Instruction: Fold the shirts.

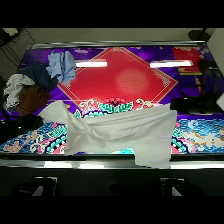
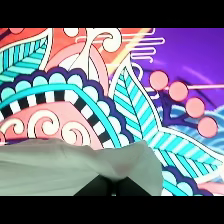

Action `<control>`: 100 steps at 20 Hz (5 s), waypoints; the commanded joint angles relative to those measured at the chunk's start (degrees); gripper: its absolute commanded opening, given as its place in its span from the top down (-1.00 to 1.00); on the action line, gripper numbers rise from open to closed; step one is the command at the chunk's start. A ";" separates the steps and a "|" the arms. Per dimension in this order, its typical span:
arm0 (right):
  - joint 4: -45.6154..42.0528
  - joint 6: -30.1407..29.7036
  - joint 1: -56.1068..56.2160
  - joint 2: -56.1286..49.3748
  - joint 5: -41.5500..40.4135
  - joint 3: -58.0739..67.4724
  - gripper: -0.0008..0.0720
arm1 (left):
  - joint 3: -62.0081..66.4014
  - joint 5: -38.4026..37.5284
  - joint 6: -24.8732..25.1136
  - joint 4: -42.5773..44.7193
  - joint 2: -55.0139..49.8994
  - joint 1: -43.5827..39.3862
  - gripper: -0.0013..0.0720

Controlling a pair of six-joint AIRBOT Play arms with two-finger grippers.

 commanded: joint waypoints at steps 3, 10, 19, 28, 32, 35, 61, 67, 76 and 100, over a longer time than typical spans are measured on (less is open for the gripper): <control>8.24 11.78 0.04 -19.58 -29.88 -3.98 0.86 | 0.33 15.54 -0.17 -5.66 -23.47 2.43 0.88; 15.34 3.15 -2.01 -24.61 -23.39 4.20 -0.59 | 16.41 -4.83 10.78 -11.41 -35.67 5.07 -0.81; 13.11 -5.46 -27.78 -27.85 9.97 8.90 -0.50 | -9.38 -16.31 25.22 -27.15 -28.81 11.78 -0.62; 14.10 -6.84 -27.61 -28.59 9.75 7.98 -0.51 | -16.92 -4.24 26.40 -34.18 -30.03 11.78 -0.14; 15.19 -9.35 -25.88 -30.77 10.88 7.02 -0.51 | -16.90 -0.35 25.38 -34.18 -29.99 11.78 0.71; 15.17 -11.63 -22.36 -33.33 9.31 4.85 -0.54 | -16.85 -0.74 25.40 -34.18 -29.94 11.78 0.88; 19.15 -17.57 -18.27 11.96 -29.57 35.91 0.87 | 64.30 4.22 9.62 -10.58 -2.51 11.89 0.88; 9.29 -9.05 -18.27 21.79 -24.13 35.91 0.87 | 64.78 2.43 9.62 -10.97 0.00 11.89 0.88; 13.11 -6.60 -18.27 5.73 1.33 35.89 0.87 | 60.83 -20.70 14.25 -10.95 -14.32 11.89 0.88; 10.56 -4.11 -9.92 -47.36 19.69 33.75 0.87 | 41.94 -30.40 27.47 -16.37 -62.47 12.85 0.88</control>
